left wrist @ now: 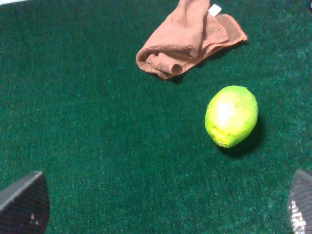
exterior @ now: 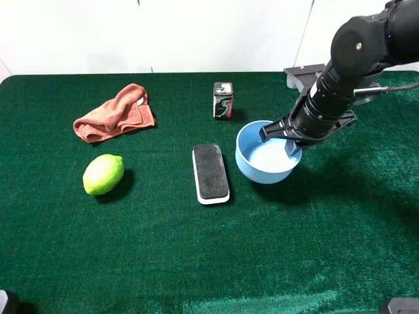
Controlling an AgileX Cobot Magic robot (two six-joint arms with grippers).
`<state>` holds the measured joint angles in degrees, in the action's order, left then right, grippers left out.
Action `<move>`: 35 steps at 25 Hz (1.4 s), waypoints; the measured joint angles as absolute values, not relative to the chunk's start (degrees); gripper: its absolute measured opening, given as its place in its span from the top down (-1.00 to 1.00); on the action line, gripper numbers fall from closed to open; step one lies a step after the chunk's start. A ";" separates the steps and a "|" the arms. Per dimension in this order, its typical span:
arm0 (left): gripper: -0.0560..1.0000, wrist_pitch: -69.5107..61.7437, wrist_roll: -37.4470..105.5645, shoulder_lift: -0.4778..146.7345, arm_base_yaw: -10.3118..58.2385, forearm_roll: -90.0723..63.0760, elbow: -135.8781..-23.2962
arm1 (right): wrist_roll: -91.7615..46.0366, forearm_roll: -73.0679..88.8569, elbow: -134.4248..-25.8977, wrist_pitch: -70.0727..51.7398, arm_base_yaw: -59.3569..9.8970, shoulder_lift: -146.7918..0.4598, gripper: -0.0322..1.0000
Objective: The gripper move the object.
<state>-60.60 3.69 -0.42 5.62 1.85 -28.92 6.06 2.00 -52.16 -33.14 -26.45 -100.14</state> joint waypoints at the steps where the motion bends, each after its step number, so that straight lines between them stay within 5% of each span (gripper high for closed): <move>1: -0.99 -60.60 3.69 -0.42 5.62 1.85 -28.92 | 6.06 1.78 -51.78 -32.32 -26.45 -100.14 1.00; 19: -0.99 -60.60 3.69 -0.42 5.62 1.85 -28.92 | 7.14 -1.77 -50.62 -29.61 -26.45 -103.35 0.96; 29: -0.99 -60.60 3.69 -0.42 5.62 1.85 -28.92 | 7.82 -2.01 -50.62 -29.76 -26.45 -103.37 -0.22; 35: -0.99 -60.60 3.69 -0.42 5.62 1.85 -28.92 | 8.02 -2.01 -50.62 -29.93 -26.45 -103.37 -0.40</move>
<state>-60.60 3.69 -0.42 5.62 1.85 -28.92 8.02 -2.01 -50.62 -29.93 -26.45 -103.37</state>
